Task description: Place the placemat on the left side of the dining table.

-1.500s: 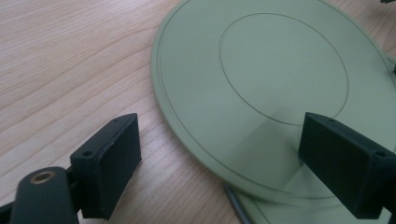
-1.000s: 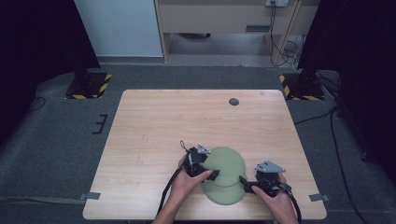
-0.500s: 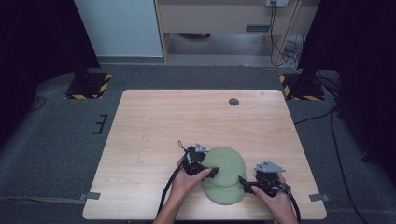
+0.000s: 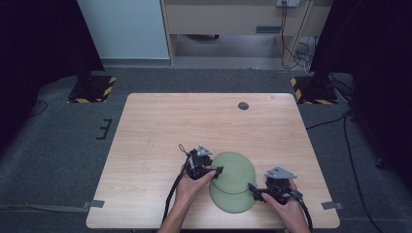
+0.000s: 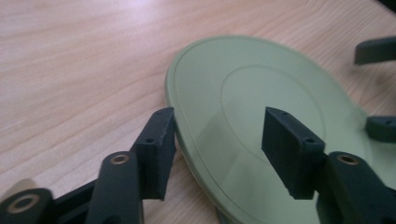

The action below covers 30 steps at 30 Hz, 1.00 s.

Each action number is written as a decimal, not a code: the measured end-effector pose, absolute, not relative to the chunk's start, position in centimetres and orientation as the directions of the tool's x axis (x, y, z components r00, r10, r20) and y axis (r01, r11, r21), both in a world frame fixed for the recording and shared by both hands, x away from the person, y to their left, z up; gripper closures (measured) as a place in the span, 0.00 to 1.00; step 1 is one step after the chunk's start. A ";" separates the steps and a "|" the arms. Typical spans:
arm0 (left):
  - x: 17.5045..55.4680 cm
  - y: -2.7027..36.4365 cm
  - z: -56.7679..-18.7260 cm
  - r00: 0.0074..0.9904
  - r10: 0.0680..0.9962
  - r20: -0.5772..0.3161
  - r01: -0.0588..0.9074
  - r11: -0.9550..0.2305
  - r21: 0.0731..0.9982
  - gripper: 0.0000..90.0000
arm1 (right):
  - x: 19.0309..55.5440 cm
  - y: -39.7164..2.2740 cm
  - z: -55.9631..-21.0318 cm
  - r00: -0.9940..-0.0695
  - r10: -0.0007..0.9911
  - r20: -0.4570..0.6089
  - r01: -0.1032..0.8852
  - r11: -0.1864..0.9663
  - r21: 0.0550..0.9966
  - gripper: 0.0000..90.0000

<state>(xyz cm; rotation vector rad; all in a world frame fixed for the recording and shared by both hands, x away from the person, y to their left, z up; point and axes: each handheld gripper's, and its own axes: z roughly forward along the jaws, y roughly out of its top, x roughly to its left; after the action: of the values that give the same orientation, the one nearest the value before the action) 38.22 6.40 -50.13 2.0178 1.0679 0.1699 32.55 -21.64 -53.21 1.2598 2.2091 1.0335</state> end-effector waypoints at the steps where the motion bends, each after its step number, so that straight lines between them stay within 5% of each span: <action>1: 38.2 6.5 -49.9 0.632 0.735 -0.243 0.621 -0.293 0.727 0.54 | 32.6 -21.6 -53.2 -0.516 0.856 0.024 0.567 0.321 0.759 0.09; 11: 38.0 6.3 -49.0 0.645 0.713 -0.274 0.611 -0.266 0.746 0.71 | 32.6 -21.7 -53.2 -0.517 0.856 0.025 0.570 0.322 0.756 0.08; 30: 37.9 5.1 -49.0 0.646 0.722 -0.245 0.608 -0.294 0.737 0.83 | 32.7 -21.6 -53.3 -0.518 0.855 0.028 0.569 0.320 0.758 0.08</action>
<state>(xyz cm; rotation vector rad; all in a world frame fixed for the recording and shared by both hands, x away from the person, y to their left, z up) 37.90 5.09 -49.00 2.0043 1.0379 0.1679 32.73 -21.60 -53.26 1.2658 2.2132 1.0365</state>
